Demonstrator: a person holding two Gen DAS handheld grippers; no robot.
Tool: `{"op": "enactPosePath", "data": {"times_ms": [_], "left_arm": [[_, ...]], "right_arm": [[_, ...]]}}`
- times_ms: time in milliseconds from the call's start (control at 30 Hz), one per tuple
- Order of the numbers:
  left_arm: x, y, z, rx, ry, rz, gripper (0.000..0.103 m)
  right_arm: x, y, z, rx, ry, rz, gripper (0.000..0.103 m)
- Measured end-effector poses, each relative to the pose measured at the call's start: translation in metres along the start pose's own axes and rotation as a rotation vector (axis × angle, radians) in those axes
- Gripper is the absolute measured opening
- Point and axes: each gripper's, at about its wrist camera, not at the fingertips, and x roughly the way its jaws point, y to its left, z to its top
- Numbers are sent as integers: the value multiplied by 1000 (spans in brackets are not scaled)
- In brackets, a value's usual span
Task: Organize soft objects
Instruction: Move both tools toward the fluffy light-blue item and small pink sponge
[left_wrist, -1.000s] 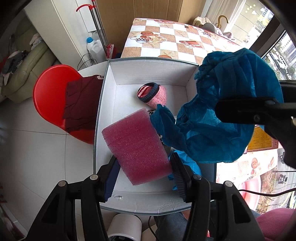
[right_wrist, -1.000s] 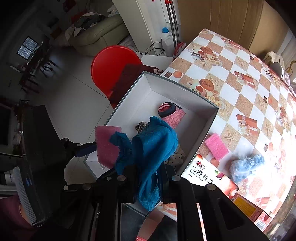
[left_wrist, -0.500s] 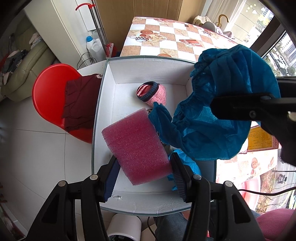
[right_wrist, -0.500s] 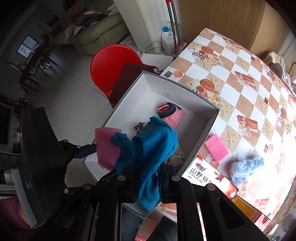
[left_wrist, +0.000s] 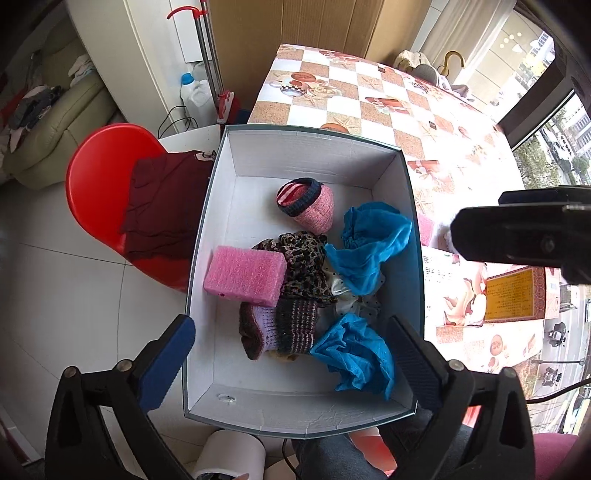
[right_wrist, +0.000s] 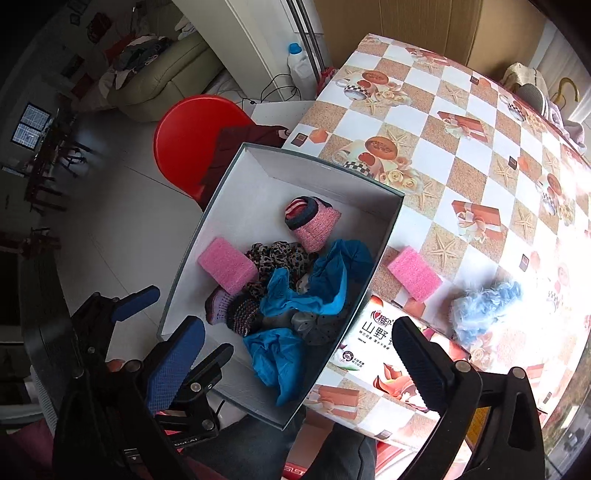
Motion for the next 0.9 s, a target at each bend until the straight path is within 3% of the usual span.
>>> {"op": "enactPosePath", "data": {"times_ms": [233,533,600,733,900], "left_arm": [[-14,-20,25,45,-53,-108,103],[-3,-92,64,233,21,-135,103],[7,-114,70,293,56,-111,103],[21,-154,77,387,89,-52,103],[21,-176,76,426,86,-40,103]], "right_arm": [[-32,-54,-4,120,23,-37,102],[-107,-191,-34,359,-38,-141,102],[-104,-220,-44,421,-8,-162,102],[-76,-262,-55,492,86,-126,102],[-31,-272,-39,365,216,-160,102]]}}
